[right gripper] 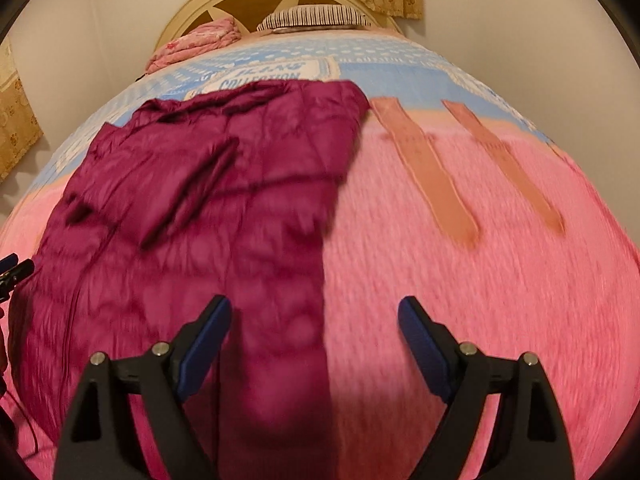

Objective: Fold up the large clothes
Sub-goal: 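Open both tools and lift them off the jacket, then grasp the jacket hem with both tools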

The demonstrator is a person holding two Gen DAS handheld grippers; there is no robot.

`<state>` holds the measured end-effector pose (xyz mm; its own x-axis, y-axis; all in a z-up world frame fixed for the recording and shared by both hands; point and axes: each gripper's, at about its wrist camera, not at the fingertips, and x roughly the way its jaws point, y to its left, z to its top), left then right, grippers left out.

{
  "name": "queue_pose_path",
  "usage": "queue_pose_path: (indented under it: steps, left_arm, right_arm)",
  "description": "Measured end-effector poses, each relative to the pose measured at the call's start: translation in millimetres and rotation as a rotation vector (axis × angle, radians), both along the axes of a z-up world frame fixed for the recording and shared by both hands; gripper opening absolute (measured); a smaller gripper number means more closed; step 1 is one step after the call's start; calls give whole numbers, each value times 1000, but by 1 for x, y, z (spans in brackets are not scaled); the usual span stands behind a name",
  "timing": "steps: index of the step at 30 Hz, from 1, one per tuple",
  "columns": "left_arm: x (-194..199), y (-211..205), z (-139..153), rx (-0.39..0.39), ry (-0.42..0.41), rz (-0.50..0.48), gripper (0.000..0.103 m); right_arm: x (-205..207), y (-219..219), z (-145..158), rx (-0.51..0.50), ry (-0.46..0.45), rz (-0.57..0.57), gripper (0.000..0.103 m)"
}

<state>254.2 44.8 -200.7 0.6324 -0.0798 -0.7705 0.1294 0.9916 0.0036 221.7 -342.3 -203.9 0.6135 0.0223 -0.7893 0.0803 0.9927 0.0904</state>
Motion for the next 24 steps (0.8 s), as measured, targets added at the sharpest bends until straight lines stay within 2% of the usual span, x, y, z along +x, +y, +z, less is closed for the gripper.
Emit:
queue_pose_path:
  steps: [9, 16, 20, 24]
  left_arm:
    - [-57, 15, -18, -9, 25, -17, 102]
    - [-88, 35, -26, -63, 51, -2, 102]
    - [-100, 44, -30, -87, 60, 8, 102]
    - [-110, 43, -33, -93, 71, 1, 102]
  right_arm:
    - [-60, 13, -14, 3, 17, 6, 87]
    - [-96, 16, -19, 1, 10, 13, 87]
    - [-114, 19, -26, 1, 31, 24, 75]
    - [-127, 22, -31, -19, 50, 44, 68]
